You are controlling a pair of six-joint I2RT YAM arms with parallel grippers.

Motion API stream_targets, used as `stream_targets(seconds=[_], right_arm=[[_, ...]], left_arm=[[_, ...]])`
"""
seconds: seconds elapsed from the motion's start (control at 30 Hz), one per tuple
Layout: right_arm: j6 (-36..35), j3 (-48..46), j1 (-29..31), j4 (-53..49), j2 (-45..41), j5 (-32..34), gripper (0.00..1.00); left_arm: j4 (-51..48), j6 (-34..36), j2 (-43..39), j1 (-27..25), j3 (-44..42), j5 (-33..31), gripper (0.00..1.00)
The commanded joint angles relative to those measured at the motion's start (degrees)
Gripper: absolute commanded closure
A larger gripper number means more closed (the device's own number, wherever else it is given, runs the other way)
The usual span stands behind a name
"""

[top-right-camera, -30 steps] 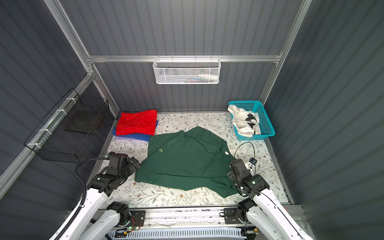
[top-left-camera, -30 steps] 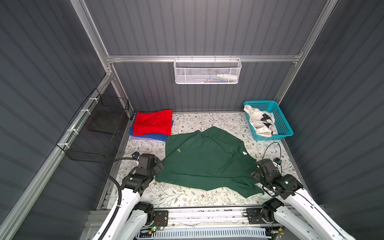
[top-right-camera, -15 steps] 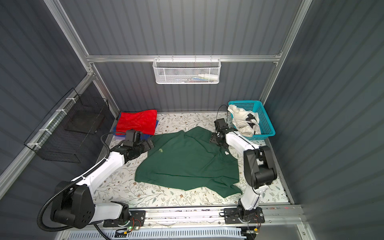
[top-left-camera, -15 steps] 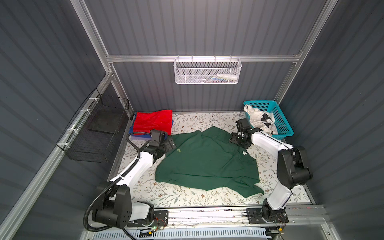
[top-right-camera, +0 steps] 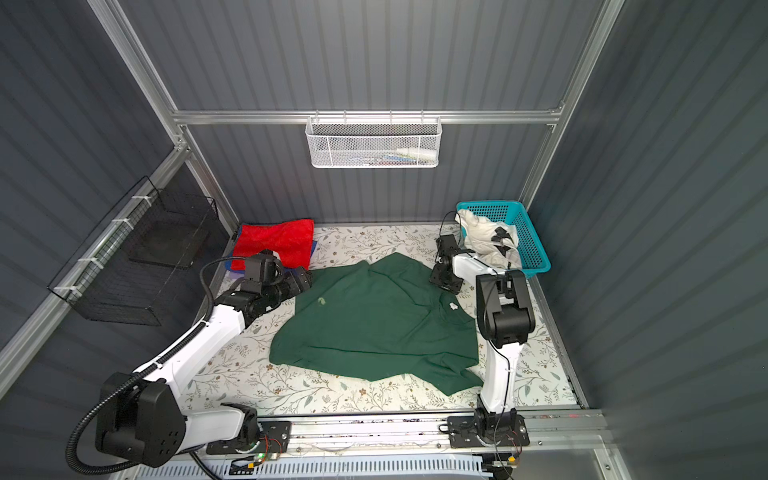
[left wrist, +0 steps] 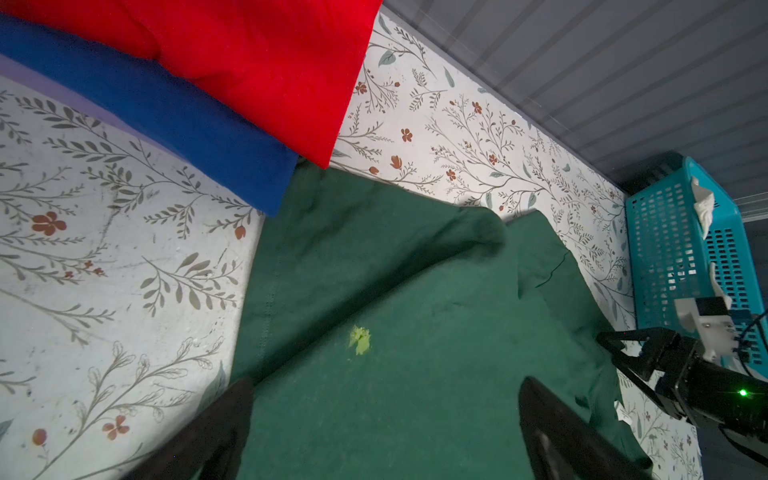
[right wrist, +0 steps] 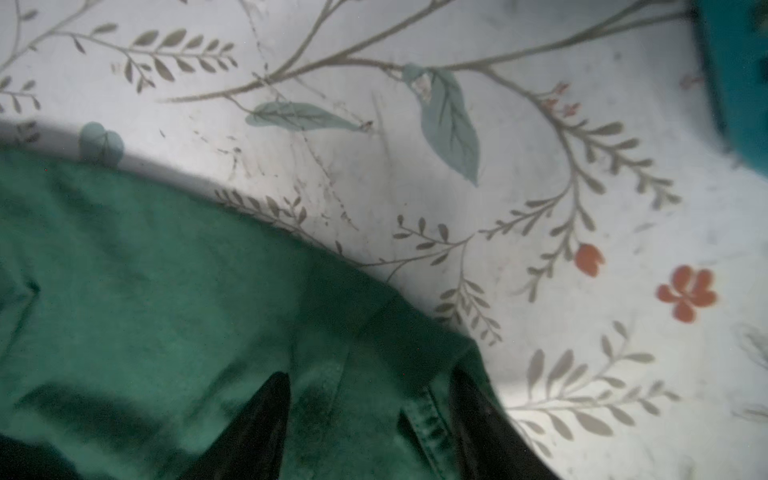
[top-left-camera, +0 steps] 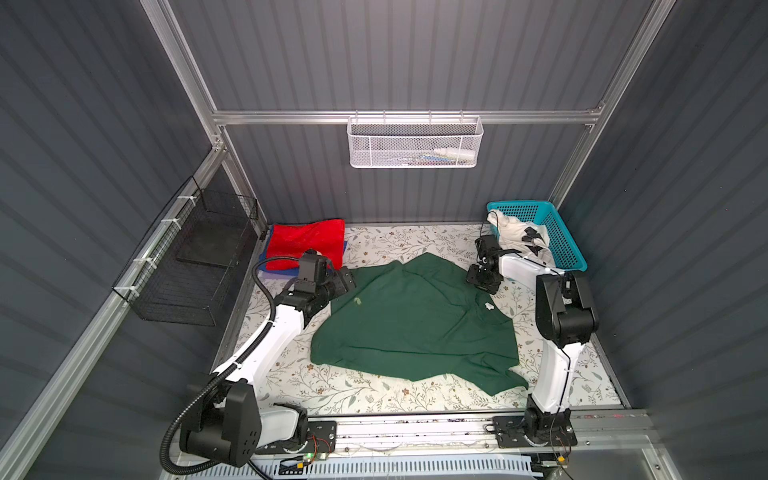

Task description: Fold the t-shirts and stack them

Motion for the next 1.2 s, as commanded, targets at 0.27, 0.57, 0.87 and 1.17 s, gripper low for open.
stream_targets(seconds=[0.27, 0.57, 0.87, 1.17], right_arm=[[-2.25, 2.65, 0.26, -1.20, 1.57, 2.59, 0.97], [-1.05, -0.61, -2.48, -2.44, -4.10, 10.68, 1.00], [2.05, -5.43, -5.81, -2.08, -9.47, 8.66, 1.00], [2.13, -8.86, -8.79, -1.39, -10.99, 7.05, 1.00]], left_arm=[[-4.21, 0.46, -4.65, 0.28, 0.18, -0.93, 0.00], [-3.66, 1.16, -1.63, 0.28, 0.16, -1.70, 0.00], [-0.80, 4.11, 10.03, 0.28, 6.07, -1.80, 0.00], [-1.43, 9.39, 25.04, 0.28, 18.60, 0.70, 0.00]])
